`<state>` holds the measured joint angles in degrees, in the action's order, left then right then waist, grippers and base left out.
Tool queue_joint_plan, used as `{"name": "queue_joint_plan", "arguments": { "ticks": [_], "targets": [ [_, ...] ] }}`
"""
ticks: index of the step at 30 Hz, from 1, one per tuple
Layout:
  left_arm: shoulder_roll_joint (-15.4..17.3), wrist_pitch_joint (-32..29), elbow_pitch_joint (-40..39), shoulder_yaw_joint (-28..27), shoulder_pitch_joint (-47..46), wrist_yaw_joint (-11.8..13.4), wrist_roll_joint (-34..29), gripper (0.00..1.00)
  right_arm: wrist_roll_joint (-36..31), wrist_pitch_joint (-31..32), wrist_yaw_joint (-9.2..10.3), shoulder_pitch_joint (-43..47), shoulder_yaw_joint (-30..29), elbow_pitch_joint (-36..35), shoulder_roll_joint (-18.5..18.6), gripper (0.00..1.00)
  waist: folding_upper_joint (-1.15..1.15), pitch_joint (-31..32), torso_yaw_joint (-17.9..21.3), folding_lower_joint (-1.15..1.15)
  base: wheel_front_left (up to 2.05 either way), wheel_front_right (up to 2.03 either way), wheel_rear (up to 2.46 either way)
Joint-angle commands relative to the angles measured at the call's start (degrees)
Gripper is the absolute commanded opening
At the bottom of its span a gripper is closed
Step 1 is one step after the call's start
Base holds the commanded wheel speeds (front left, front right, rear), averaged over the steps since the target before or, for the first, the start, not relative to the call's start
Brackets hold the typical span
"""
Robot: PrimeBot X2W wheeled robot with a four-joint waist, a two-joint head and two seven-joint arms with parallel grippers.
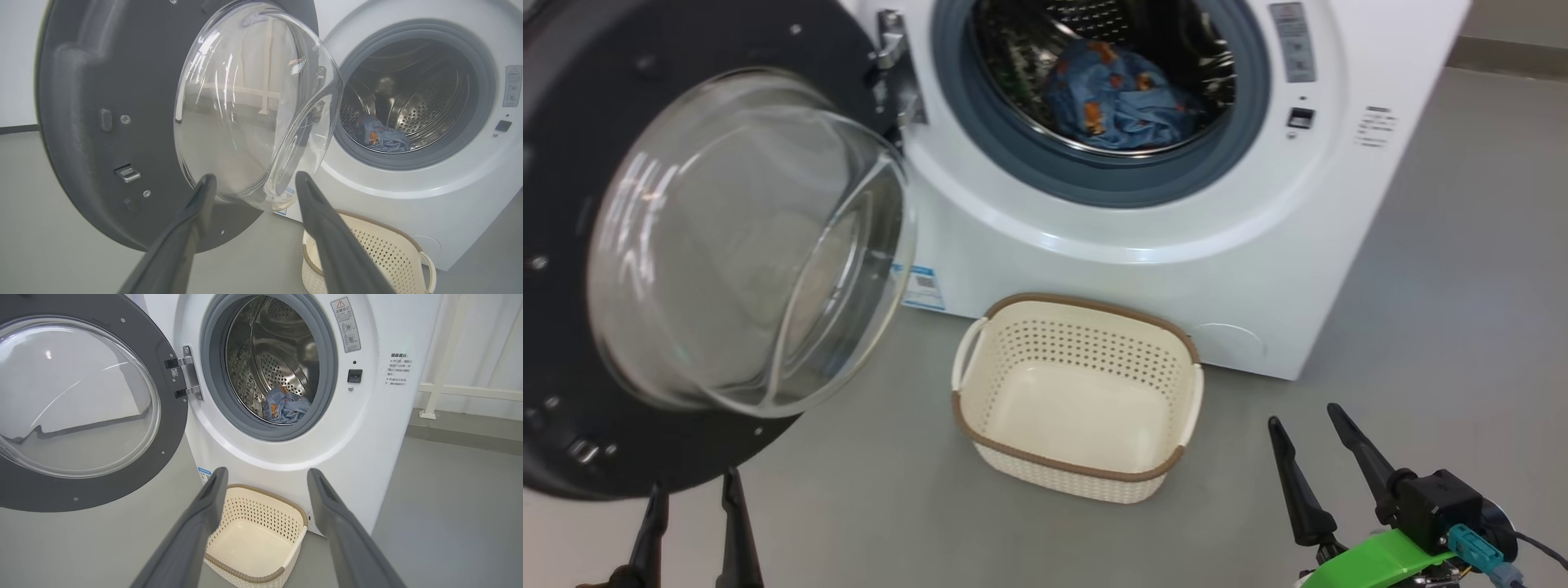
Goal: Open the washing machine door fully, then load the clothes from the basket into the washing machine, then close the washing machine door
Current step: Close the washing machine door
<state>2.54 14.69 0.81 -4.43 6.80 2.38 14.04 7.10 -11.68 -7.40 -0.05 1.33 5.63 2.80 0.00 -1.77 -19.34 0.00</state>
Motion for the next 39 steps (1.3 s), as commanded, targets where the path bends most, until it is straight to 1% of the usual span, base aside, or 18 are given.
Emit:
{"name": "queue_joint_plan", "arguments": {
  "ticks": [1, 11, 15, 19, 26, 39],
  "targets": [
    [0.3, 0.3, -1.4, -1.8, -1.2, 0.8, 0.5, 1.0, -0.5, -0.3, -0.09, -2.2, 1.8, -1.3, 0.1, 1.0, 0.0, -0.3, -2.8, 0.0, 0.0, 0.0, 0.0],
    [0.3, 0.3, -1.2, -1.2, -1.1, 2.0, 1.3, 1.0, -1.0, 0.3, -0.09, -2.6, 2.0, -1.4, 0.1, 1.0, 0.0, -0.7, -7.1, 0.0, 0.0, 0.0, 0.0],
    [0.3, 0.3, -1.3, -1.0, -0.9, 2.5, 1.5, 1.0, -1.1, 0.5, -0.09, -2.8, 2.1, -1.5, 0.1, 1.0, 0.0, -0.8, -8.3, 0.0, 0.0, 0.0, 0.0],
    [0.3, 0.3, -1.2, -1.1, -0.9, 2.5, 1.6, 1.0, -1.0, 0.5, -0.09, -2.9, 2.3, -1.4, 0.1, 1.0, 0.0, -0.9, -9.1, 0.0, 0.0, 0.0, 0.0],
    [0.3, 0.3, -1.3, -1.3, -1.1, 2.7, 1.8, 1.0, -0.9, 0.7, -0.09, -3.3, 2.7, -1.4, 0.3, 1.0, 0.0, -1.3, -9.5, 0.0, 0.0, 0.0, 0.0],
    [0.3, 0.3, -1.8, -1.8, -1.2, 2.9, 1.8, 1.0, -0.7, 0.8, -0.09, -3.7, 3.1, -1.3, 0.7, 1.0, 0.0, -2.1, -8.3, 0.0, 0.0, 0.0, 0.0]
  ]
}}
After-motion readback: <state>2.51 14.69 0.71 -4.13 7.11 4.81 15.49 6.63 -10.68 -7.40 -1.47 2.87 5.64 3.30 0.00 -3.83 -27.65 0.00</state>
